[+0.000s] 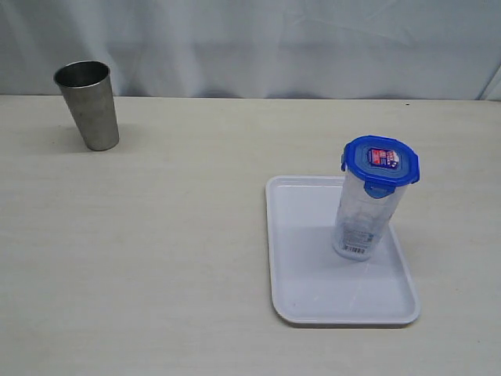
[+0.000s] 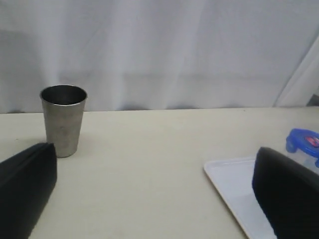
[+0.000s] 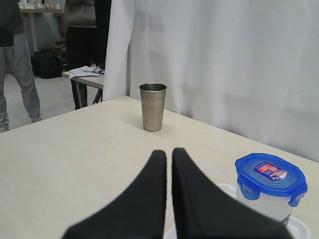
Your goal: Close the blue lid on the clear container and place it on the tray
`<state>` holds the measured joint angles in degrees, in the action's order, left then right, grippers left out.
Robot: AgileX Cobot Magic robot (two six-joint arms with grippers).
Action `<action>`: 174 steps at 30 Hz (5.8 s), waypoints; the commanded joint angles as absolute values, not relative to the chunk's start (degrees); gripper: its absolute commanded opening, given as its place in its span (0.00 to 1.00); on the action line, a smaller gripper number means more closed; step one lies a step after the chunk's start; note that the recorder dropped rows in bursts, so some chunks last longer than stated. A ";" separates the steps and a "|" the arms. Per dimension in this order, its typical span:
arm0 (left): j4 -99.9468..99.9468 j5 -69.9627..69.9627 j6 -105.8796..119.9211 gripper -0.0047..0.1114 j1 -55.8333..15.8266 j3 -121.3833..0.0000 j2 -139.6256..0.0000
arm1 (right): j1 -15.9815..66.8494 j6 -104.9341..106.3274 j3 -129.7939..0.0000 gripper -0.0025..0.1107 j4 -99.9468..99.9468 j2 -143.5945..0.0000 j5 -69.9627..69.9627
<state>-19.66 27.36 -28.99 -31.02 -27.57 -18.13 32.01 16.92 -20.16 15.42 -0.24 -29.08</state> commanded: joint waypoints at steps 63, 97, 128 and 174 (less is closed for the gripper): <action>-2.75 17.27 4.52 0.95 -4.02 0.00 0.00 | 32.09 16.66 -20.06 0.06 15.21 0.00 -28.97; -2.55 17.67 7.67 0.12 -2.36 0.00 0.00 | 32.09 16.66 -20.06 0.06 15.21 0.00 -28.97; 2.15 17.24 7.67 0.04 -2.36 0.00 0.00 | 32.09 16.66 -20.06 0.06 15.21 0.00 -28.97; 2.14 17.68 7.67 0.04 -2.36 0.00 0.00 | 9.81 -1.74 0.00 0.06 -14.68 0.00 1.64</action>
<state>1.73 17.91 7.58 -2.60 -0.19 -0.13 10.24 3.19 -0.23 -11.49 -0.24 5.44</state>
